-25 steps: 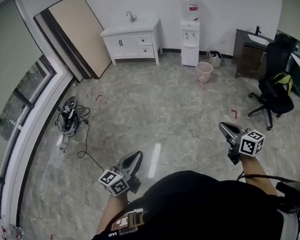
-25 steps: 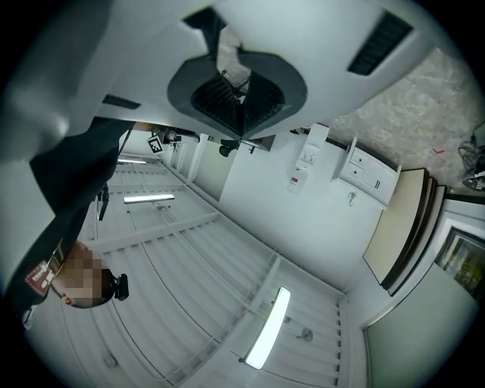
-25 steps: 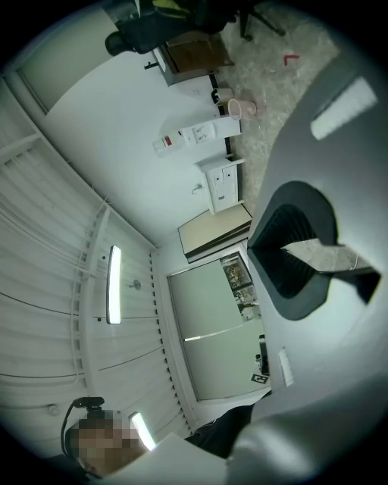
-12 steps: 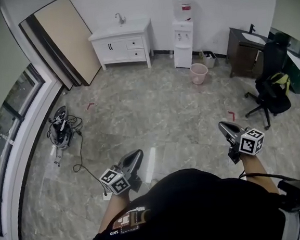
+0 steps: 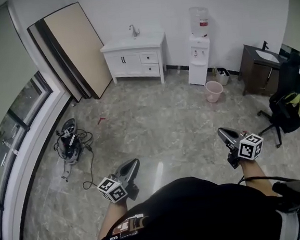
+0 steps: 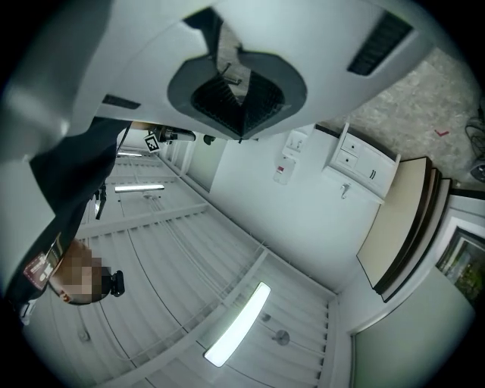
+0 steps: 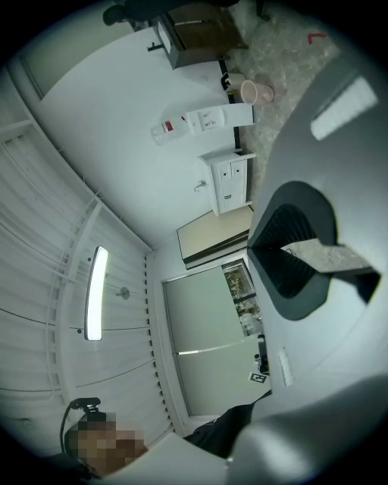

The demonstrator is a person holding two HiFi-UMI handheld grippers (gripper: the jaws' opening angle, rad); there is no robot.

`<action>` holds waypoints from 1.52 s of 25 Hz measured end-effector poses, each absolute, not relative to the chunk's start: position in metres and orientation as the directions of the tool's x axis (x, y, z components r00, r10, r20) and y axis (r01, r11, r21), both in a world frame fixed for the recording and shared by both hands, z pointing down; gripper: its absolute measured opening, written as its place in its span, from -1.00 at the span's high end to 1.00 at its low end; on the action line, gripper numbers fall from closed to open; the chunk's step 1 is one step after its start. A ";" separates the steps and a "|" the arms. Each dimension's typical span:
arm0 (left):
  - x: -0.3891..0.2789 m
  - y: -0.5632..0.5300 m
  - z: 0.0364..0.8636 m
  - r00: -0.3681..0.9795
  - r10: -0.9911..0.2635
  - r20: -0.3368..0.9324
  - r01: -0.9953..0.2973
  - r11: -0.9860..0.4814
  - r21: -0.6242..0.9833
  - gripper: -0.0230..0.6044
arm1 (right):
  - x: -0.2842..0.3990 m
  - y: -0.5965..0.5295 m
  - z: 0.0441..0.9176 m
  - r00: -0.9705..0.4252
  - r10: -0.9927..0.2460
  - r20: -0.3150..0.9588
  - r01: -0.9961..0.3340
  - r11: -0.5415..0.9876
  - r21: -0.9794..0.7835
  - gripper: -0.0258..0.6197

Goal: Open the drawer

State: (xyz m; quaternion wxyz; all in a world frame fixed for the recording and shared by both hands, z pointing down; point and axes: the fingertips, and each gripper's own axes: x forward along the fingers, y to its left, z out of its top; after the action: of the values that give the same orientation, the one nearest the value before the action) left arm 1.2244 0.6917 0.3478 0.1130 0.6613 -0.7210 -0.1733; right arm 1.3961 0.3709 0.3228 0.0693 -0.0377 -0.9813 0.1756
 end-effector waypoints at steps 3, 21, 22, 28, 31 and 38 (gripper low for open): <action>1.186 0.704 0.348 -0.142 -0.988 -0.057 -0.914 0.108 0.392 0.93 | 1.350 0.379 0.327 -0.984 0.134 0.117 0.085 0.932 -0.352 0.92; 1.040 0.726 0.363 -0.444 -0.895 -0.047 -0.824 0.387 0.414 0.93 | 1.125 0.354 0.346 -0.911 0.387 0.140 0.332 0.893 -0.305 0.92; 1.028 0.717 0.359 -0.463 -0.885 -0.052 -0.816 0.403 0.414 0.93 | 1.111 0.342 0.346 -0.908 0.395 0.138 0.340 0.890 -0.305 0.92; 0.983 0.645 0.343 -0.531 -0.845 -0.055 -0.783 0.465 0.413 0.93 | 1.039 0.263 0.330 -0.881 0.451 0.140 0.401 0.871 -0.284 0.92; 0.961 0.611 0.342 -0.551 -0.831 -0.073 -0.766 0.469 0.440 0.93 | 1.007 0.234 0.324 -0.869 0.478 0.129 0.429 0.857 -0.287 0.92; 0.929 0.552 0.350 -0.543 -0.839 -0.043 -0.764 0.472 0.441 0.93 | 0.954 0.183 0.334 -0.859 0.498 0.117 0.441 0.837 -0.324 0.92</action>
State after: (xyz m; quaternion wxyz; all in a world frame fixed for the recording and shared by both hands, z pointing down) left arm 0.9290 0.5519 0.3499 0.0896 0.4695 -0.8531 -0.2090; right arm 0.9536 0.1834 0.3335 0.0986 -0.2461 -0.9534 0.1443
